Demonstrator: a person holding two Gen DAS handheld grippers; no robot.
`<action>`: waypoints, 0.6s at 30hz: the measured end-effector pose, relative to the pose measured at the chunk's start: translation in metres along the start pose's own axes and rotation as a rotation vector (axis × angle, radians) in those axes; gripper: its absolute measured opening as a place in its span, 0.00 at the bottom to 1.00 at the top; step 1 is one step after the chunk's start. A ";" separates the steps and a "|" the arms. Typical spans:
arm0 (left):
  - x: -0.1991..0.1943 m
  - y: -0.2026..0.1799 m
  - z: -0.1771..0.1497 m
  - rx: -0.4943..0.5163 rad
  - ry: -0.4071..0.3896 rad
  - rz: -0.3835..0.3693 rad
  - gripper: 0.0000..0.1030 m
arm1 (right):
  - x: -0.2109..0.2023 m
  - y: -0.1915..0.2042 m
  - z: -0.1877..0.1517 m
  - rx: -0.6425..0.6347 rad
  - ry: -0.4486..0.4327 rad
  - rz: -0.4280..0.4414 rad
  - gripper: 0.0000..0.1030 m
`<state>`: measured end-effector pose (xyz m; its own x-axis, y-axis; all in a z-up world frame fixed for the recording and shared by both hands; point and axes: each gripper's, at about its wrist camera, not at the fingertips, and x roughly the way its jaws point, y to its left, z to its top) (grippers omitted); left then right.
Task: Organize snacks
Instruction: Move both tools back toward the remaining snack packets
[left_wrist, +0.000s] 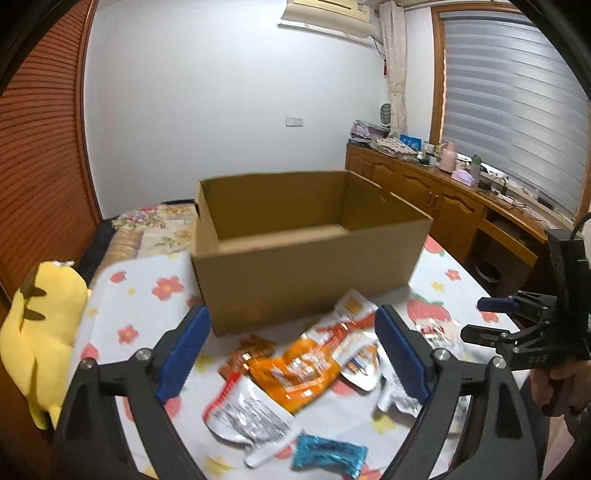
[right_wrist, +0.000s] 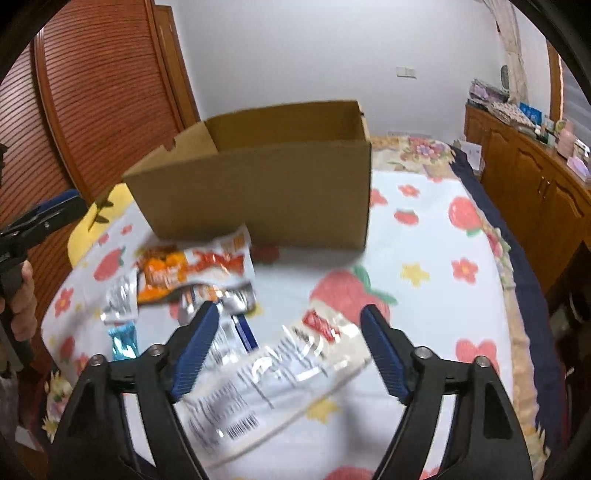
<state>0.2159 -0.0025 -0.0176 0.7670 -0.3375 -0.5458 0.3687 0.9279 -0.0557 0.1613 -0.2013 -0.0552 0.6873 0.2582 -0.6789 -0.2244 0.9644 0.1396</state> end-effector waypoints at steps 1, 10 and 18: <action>0.001 -0.003 -0.003 0.004 0.006 -0.002 0.88 | 0.000 -0.001 -0.005 0.000 0.003 -0.003 0.82; 0.015 -0.023 -0.032 0.040 0.055 -0.026 0.88 | 0.004 -0.009 -0.035 0.028 0.056 -0.005 0.84; 0.030 -0.025 -0.050 0.058 0.096 -0.014 0.88 | 0.020 -0.006 -0.041 0.053 0.093 0.015 0.84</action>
<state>0.2034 -0.0280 -0.0750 0.7085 -0.3310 -0.6233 0.4108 0.9116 -0.0171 0.1484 -0.2045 -0.0992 0.6164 0.2690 -0.7401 -0.1959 0.9627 0.1867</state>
